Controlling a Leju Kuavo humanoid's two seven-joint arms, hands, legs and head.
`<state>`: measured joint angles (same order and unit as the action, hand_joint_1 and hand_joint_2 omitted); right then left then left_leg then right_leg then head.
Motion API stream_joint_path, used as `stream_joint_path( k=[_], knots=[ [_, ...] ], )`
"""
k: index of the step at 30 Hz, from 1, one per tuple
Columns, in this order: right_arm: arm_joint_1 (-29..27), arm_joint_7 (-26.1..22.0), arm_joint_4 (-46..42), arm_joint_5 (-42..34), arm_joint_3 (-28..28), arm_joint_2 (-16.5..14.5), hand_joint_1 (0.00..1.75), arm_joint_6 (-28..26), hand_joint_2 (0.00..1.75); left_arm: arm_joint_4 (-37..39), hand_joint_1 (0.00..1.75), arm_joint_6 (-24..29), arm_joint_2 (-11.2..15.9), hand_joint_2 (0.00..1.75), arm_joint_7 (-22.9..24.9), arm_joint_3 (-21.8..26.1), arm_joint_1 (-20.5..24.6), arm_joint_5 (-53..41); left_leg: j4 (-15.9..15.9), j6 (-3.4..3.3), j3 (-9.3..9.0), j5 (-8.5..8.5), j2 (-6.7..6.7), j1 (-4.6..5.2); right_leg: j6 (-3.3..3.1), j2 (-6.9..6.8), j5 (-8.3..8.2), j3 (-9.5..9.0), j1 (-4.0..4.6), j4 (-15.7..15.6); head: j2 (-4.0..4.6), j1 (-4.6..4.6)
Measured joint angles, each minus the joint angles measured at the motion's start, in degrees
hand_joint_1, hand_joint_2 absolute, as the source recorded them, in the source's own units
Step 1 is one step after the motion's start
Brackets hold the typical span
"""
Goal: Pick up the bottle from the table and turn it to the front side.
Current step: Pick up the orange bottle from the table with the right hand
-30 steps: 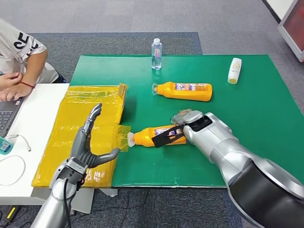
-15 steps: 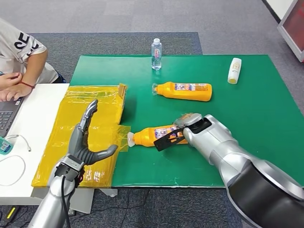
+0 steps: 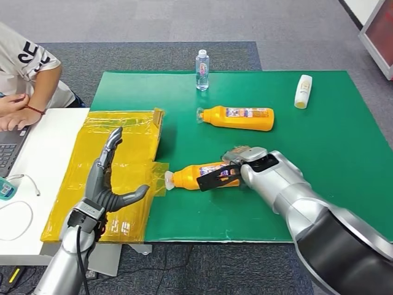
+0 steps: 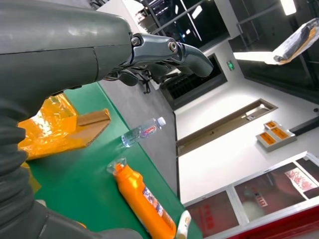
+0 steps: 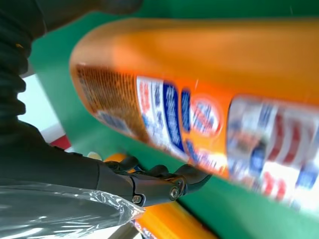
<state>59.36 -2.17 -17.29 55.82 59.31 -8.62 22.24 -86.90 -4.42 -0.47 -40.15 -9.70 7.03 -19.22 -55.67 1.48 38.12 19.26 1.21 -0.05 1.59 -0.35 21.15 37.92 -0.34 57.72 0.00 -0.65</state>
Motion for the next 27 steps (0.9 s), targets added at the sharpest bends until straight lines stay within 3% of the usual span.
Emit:
stream_joint_path(
  k=[1,9,15,23,27],
  knots=[
    [-0.2,-0.3,0.0,-0.6,-0.6,0.4,1.74,-1.1,1.75,0.0,0.00,0.1,0.0,1.75,0.0,0.0,0.0,0.0,0.0,0.00,0.00,0.00,0.00,0.00,0.00,0.00,0.00,0.00,0.00,0.0,0.00,0.01],
    [-2.5,-4.2,-0.3,-4.8,-6.2,5.4,1.75,-7.8,1.75,0.0,0.00,0.5,0.4,1.75,0.0,0.0,-0.5,0.0,0.0,-0.02,0.00,0.01,-0.01,0.01,0.03,-0.01,-0.02,-0.04,-0.02,0.0,0.00,0.01],
    [-3.3,-4.7,-1.0,-5.2,-8.5,8.0,1.75,-8.1,1.75,0.0,0.00,0.4,0.6,1.75,0.0,0.0,-0.7,0.0,0.0,-0.03,-0.03,0.01,-0.01,0.00,0.04,-0.01,-0.02,-0.07,-0.01,0.0,0.00,0.01],
    [-3.7,-4.8,-1.5,-5.5,-9.6,9.2,1.75,-7.5,1.75,-0.1,0.00,0.1,0.8,1.75,0.0,0.0,-0.7,0.3,0.0,-0.06,-0.05,-0.02,-0.01,0.01,0.06,-0.02,-0.05,-0.10,-0.01,0.0,0.00,0.02],
    [-4.3,-8.4,-2.0,-9.3,-11.2,10.3,1.75,-7.8,1.75,-0.1,0.00,-0.3,0.8,1.75,0.0,-0.1,-0.7,0.8,0.0,-0.08,-0.05,-0.03,-0.02,0.01,0.08,-0.04,-0.06,-0.10,-0.02,0.0,0.00,0.01]
  ],
)
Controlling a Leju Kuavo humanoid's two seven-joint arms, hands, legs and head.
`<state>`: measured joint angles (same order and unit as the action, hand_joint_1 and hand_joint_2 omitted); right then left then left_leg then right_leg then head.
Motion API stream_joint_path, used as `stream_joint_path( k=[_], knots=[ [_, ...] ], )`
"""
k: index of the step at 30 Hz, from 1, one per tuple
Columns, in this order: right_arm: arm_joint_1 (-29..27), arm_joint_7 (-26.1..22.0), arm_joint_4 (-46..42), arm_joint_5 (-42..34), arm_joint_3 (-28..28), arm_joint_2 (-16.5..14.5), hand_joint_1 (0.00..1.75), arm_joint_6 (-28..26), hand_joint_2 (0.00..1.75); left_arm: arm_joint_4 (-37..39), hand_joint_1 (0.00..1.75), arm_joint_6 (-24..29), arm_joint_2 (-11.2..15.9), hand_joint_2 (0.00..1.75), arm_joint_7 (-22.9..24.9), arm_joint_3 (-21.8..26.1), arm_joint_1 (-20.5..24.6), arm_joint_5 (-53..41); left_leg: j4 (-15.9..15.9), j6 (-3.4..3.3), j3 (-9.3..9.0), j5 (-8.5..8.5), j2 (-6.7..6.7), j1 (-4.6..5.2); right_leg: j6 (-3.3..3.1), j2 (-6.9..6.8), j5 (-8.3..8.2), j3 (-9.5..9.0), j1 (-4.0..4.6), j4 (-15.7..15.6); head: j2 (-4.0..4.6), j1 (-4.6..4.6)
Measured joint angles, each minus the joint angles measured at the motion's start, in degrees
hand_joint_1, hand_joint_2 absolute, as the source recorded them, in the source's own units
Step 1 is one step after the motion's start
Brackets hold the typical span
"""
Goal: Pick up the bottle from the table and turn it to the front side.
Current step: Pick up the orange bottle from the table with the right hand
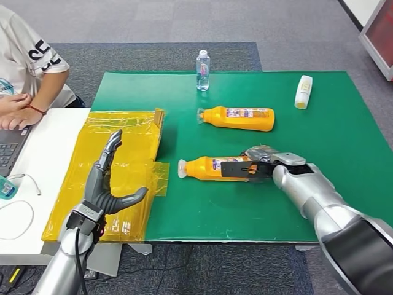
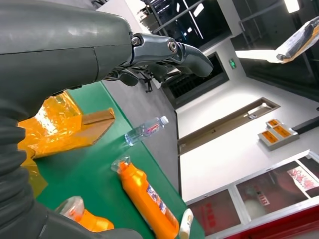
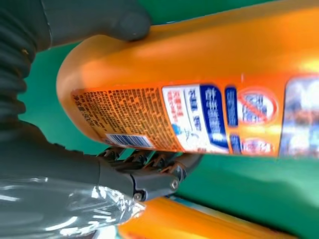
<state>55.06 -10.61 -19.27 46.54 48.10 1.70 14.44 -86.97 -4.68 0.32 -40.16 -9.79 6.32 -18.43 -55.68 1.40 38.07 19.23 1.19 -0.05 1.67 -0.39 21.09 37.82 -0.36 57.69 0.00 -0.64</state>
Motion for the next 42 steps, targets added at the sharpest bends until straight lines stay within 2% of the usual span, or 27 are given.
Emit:
stream_joint_path(
  k=[3,7,11,15,20,32,39,42],
  knots=[
    [-1.4,-6.6,-0.6,-6.6,-2.9,2.4,1.75,0.8,1.75,0.0,0.00,0.0,0.2,1.75,0.0,-0.4,0.1,0.8,0.0,-0.01,0.03,0.00,-0.05,0.00,0.02,-0.04,-0.01,0.00,-0.01,0.0,0.00,0.01],
    [-5.7,-16.9,-3.2,-17.7,-9.0,7.5,1.75,2.4,1.75,0.0,0.00,0.4,1.0,1.75,0.0,-1.2,0.0,2.1,0.0,-0.04,0.16,0.02,-0.21,0.01,0.05,-0.17,0.00,0.02,-0.05,0.0,0.00,0.00],
    [-11.4,-21.3,-7.5,-26.0,-15.2,11.5,1.75,2.7,1.75,0.0,0.00,0.4,1.8,1.75,0.0,-1.4,-0.6,2.9,0.0,-0.09,0.20,0.11,-0.22,0.01,0.11,-0.18,0.08,0.05,-0.04,0.0,0.00,0.01],
    [-17.4,-22.0,-12.6,-29.7,-20.3,13.8,1.75,2.0,1.75,0.0,0.00,0.1,2.6,1.75,0.0,-1.4,-1.7,3.3,0.0,-0.07,0.22,0.19,-0.21,0.01,0.09,-0.15,0.15,0.09,-0.04,0.0,0.00,0.00],
    [-22.0,-22.0,-16.4,-30.8,-23.4,14.7,1.75,1.7,1.75,0.0,0.00,-0.3,3.3,1.75,0.0,-1.4,-2.6,4.2,0.0,-0.06,0.24,0.19,-0.21,0.01,0.06,-0.16,0.19,0.12,-0.02,0.0,0.00,0.01],
    [-24.6,-21.4,-19.9,-31.5,-25.7,15.2,1.75,1.7,1.75,0.0,0.00,-0.7,3.8,1.75,0.0,-1.4,-2.9,4.5,0.0,-0.07,0.25,0.18,-0.21,0.01,0.07,-0.16,0.17,0.13,-0.04,0.0,0.00,0.01],
    [-27.3,-24.6,-23.7,-39.7,-29.1,14.6,1.75,7.6,1.75,0.0,0.00,-3.5,3.9,1.75,0.0,-1.4,-3.0,6.9,0.0,-0.08,0.29,0.18,-0.21,0.01,0.07,-0.17,0.19,0.15,-0.04,0.0,0.00,0.01],
    [-29.3,-24.6,-27.5,-43.3,-31.5,13.8,1.75,10.2,1.75,-0.6,0.00,-7.5,4.0,1.75,0.0,-1.4,-3.6,10.3,0.0,-0.08,0.31,0.19,-0.21,0.01,0.09,-0.17,0.22,0.16,-0.03,0.0,0.00,0.01]
  ],
)
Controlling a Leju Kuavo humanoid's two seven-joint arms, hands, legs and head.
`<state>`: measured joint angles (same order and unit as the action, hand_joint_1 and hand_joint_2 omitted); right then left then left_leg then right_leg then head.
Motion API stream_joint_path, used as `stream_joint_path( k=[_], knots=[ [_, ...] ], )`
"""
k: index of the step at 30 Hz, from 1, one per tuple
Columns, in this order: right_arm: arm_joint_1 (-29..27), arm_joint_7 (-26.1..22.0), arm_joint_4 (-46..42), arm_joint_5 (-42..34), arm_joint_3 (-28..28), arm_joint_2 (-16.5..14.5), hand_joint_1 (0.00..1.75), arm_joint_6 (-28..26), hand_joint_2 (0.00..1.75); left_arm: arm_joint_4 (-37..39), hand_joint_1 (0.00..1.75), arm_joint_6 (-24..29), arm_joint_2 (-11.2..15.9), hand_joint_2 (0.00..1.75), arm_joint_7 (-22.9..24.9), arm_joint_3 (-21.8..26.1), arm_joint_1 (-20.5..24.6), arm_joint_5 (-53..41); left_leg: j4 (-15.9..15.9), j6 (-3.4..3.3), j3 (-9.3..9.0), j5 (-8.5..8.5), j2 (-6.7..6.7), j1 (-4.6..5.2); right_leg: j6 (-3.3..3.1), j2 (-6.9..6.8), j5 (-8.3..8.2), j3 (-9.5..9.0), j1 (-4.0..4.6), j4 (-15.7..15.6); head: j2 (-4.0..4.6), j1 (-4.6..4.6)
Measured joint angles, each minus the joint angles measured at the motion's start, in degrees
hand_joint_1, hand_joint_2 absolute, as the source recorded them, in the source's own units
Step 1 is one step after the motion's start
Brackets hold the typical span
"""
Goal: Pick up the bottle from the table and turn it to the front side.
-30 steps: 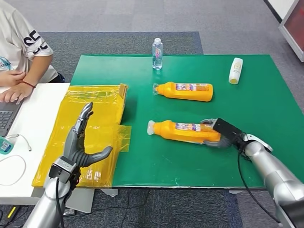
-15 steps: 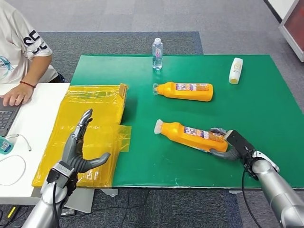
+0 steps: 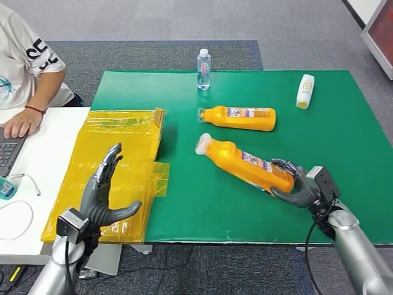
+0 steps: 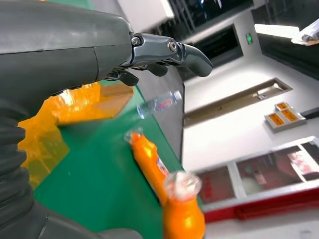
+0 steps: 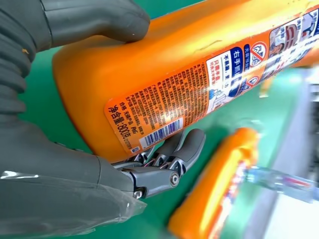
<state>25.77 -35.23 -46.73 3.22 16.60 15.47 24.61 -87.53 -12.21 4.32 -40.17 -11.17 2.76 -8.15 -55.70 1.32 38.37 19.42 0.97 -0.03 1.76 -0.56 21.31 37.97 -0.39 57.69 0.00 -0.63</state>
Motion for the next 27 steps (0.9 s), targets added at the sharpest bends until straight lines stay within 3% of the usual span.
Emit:
stream_joint_path(
  k=[6,12,19,27],
  knots=[
    [-2.6,1.0,-5.8,-3.1,-4.0,-2.1,1.75,3.0,1.75,-1.3,0.00,-15.0,0.4,1.75,0.0,0.6,-0.9,7.6,0.0,0.00,0.01,0.01,0.00,0.00,0.00,0.01,0.00,0.02,0.00,0.0,0.00,0.01],
    [-3.3,1.0,-8.0,-3.6,-5.6,-3.2,1.75,3.7,1.75,-1.5,0.00,-19.1,0.5,1.75,0.0,1.6,-1.2,8.8,0.0,0.00,0.01,-0.01,0.00,0.00,0.00,0.00,-0.01,0.01,0.00,0.0,0.00,0.00],
    [-3.6,1.7,-11.8,-2.8,-6.3,-6.9,1.75,5.7,1.75,1.8,0.00,-43.7,-1.2,1.75,0.0,7.5,-0.6,12.7,0.0,0.03,0.01,-0.03,0.01,0.00,-0.02,0.01,-0.01,0.06,0.02,0.0,0.00,0.00],
    [-4.2,2.2,-19.9,1.6,-1.2,-12.6,1.75,4.9,1.75,15.1,0.00,-51.2,-2.6,1.75,0.0,14.3,5.4,13.4,0.0,0.17,0.03,-0.13,0.02,-0.07,-0.13,0.03,-0.05,0.14,0.10,0.1,0.00,-0.02]
  ],
)
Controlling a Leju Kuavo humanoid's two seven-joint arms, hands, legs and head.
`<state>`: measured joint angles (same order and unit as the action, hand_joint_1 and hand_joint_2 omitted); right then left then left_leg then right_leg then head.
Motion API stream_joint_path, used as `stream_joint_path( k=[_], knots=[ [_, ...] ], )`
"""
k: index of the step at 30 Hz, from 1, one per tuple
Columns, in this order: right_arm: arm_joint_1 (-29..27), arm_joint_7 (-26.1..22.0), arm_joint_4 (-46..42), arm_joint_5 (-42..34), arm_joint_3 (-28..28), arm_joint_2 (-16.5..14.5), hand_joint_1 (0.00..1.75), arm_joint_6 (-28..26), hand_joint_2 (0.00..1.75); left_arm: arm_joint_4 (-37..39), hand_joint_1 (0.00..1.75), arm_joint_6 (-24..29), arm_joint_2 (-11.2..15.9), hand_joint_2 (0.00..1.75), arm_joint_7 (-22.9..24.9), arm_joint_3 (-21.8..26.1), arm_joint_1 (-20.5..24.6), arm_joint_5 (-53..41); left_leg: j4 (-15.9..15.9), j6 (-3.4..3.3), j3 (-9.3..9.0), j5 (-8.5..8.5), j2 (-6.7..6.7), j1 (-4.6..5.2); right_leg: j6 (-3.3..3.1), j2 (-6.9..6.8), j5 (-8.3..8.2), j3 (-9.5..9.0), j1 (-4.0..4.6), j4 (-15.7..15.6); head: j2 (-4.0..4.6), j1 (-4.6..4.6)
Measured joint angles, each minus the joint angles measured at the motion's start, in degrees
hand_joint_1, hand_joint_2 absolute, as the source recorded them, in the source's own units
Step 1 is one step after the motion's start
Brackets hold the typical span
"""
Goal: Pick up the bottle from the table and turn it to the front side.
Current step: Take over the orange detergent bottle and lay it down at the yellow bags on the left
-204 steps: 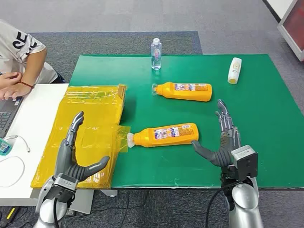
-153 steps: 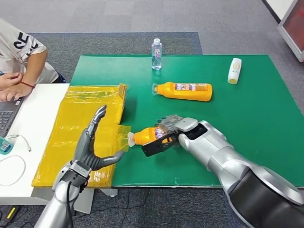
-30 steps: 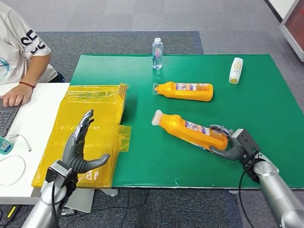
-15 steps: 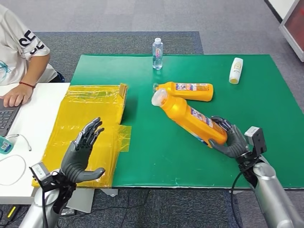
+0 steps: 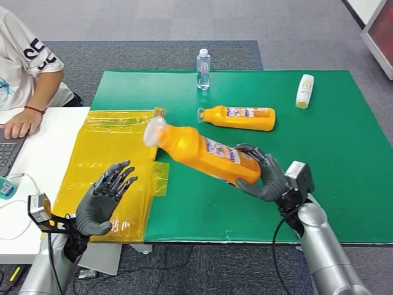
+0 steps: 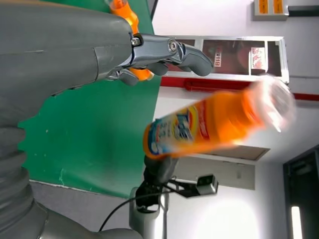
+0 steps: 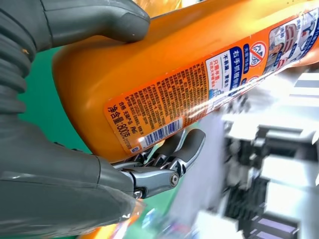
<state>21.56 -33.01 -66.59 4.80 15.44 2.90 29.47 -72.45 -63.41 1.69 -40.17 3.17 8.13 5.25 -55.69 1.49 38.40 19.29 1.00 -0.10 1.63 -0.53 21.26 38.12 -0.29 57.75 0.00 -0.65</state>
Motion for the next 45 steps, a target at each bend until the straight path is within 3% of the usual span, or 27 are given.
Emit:
stream_joint_path(
  k=[8,17,27,36,45],
  knots=[
    [-0.9,-0.5,-5.0,0.8,4.5,-1.8,1.75,-0.5,1.75,4.4,0.00,-1.0,-0.4,1.75,0.0,2.3,2.6,-0.2,0.0,-0.01,0.02,0.02,-0.01,0.01,0.01,0.00,0.00,0.00,-0.02,0.0,0.00,0.01],
    [-4.1,-4.6,-8.3,0.9,8.5,-1.9,1.75,-2.0,1.75,5.9,0.00,-2.5,0.0,1.75,0.0,5.1,3.4,-0.6,0.0,0.03,0.02,0.04,0.00,0.00,-0.03,0.01,0.02,0.04,-0.01,0.0,0.00,0.00],
    [-4.3,-2.8,-8.3,3.3,12.6,-4.0,1.75,-4.8,1.75,5.7,0.00,-2.3,-1.0,1.75,0.0,5.4,6.2,-1.3,0.0,0.04,0.02,0.01,0.00,-0.01,-0.05,0.01,-0.01,0.04,0.01,0.0,0.00,0.01],
    [-0.7,0.3,-1.3,7.6,15.9,-7.6,1.75,-14.2,1.75,-1.8,0.00,0.8,-2.8,1.75,0.0,-0.7,7.9,-2.1,0.0,0.04,0.03,-0.03,0.00,-0.01,-0.09,0.01,-0.06,0.05,0.01,0.0,0.00,0.01],
    [1.6,2.5,2.9,7.4,16.2,-10.8,1.75,-15.8,1.75,-5.5,0.00,5.0,-2.9,1.75,-0.1,-6.9,9.8,-1.0,0.0,0.05,0.04,-0.03,0.00,-0.01,-0.09,0.01,-0.07,0.06,0.01,0.0,0.00,0.01]
  ],
)
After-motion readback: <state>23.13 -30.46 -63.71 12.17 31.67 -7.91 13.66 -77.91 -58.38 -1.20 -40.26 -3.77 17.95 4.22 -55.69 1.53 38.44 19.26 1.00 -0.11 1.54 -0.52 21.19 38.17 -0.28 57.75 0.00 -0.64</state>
